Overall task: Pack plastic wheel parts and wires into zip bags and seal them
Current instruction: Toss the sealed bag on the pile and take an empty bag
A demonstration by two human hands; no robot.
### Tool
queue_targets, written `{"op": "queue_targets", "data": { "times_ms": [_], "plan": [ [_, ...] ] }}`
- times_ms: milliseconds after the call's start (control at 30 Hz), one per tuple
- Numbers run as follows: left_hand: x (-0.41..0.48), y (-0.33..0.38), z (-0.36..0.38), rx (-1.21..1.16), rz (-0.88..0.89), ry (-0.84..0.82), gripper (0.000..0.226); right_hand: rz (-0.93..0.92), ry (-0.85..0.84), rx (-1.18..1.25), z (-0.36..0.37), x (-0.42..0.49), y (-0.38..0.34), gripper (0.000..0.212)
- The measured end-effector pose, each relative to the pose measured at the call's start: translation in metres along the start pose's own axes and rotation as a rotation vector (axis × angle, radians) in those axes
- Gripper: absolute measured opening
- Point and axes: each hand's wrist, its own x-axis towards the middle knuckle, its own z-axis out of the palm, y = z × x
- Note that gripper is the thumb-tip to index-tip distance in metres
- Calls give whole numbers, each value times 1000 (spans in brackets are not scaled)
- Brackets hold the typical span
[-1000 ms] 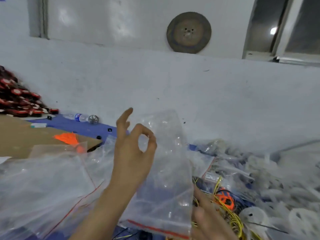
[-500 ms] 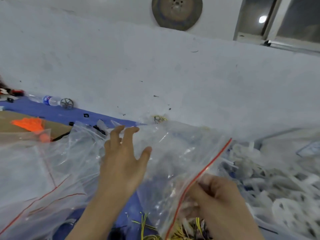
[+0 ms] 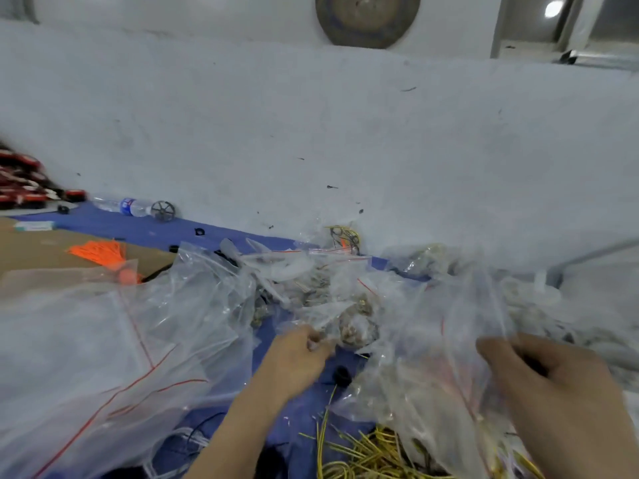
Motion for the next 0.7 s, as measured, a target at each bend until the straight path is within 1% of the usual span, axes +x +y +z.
{"op": "queue_targets", "data": {
  "times_ms": [67,133,167,200,267,300,367,400,467,533,633,700],
  "plan": [
    [11,-44,12,222,-139,7,37,3,5,38,-5,-1,-2,25],
    [15,-70,19,281,-278,13,51,-13,-13,48,-6,1,-1,30],
    [16,-76,19,291,-324,62,58,-19,-26,66,-6,1,0,34],
    [16,-78,15,303,-350,156,66,-24,-39,87,-4,2,0,36],
    [15,-80,2,331,-376,345,71,-48,-43,102,-3,3,1,38],
    [15,-82,-4,345,-389,366,69,-65,-37,102,-2,5,4,39],
    [11,-89,-10,292,-420,301,66,-89,-25,98,-1,6,9,38],
    [8,-92,-9,209,-396,295,65,-96,-22,92,0,7,11,36],
    [6,-92,-6,-39,-283,383,58,-107,-30,83,2,8,14,31],
    [5,-90,-6,-167,-231,438,47,-119,-59,76,4,8,13,34],
    [6,-92,-9,-122,-165,474,21,-141,-75,90,5,6,9,40],
    [6,-95,-8,-99,-112,495,21,-153,-107,109,5,4,5,36]
  ]
}}
